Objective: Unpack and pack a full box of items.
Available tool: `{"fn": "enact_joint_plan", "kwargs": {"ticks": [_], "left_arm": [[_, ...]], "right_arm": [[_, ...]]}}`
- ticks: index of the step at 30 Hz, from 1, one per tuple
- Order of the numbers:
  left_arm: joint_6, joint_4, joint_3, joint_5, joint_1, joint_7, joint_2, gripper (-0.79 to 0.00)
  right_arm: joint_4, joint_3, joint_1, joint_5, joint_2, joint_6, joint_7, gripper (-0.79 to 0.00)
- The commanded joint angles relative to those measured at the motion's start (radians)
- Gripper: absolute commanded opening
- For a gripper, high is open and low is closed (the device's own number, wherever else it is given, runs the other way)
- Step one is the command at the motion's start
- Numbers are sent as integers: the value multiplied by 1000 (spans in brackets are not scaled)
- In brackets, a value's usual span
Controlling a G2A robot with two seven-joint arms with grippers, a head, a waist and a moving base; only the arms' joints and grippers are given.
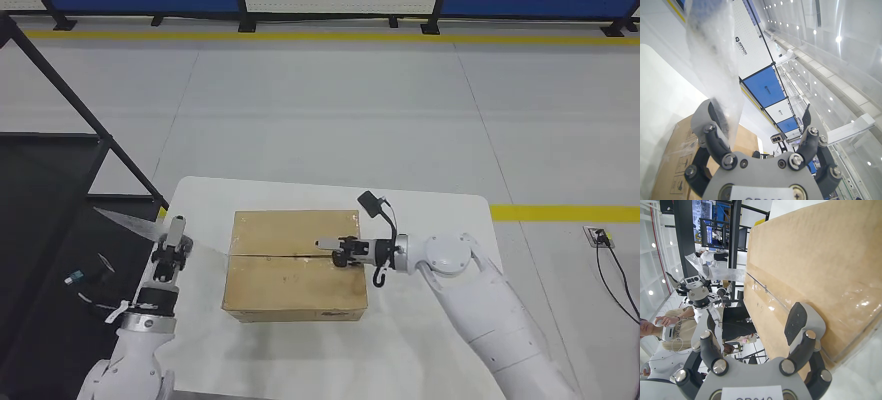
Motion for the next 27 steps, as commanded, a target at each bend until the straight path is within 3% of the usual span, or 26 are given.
{"fn": "enact_joint_plan", "kwargs": {"ticks": [1,4,9,19,27], "left_arm": [[10,-5,17,19,-8,0,-2,0],[32,-7,46,65,-28,6,-6,0],[67,6,107,137,-62,19,-14,0],[116,46,206,237,-118,29,-32,0],[139,68,248,307,-149,23,-42,0]], "right_arm": [[-4,8,-6,10,2,-24,-9,0],[-32,30,-31,24,9,-86,-13,0],[-118,80,-102,87,30,-166,77,0],[-288,177,-243,98,71,-198,112,0],[-324,228,-294,109,93,-201,116,0]]}}
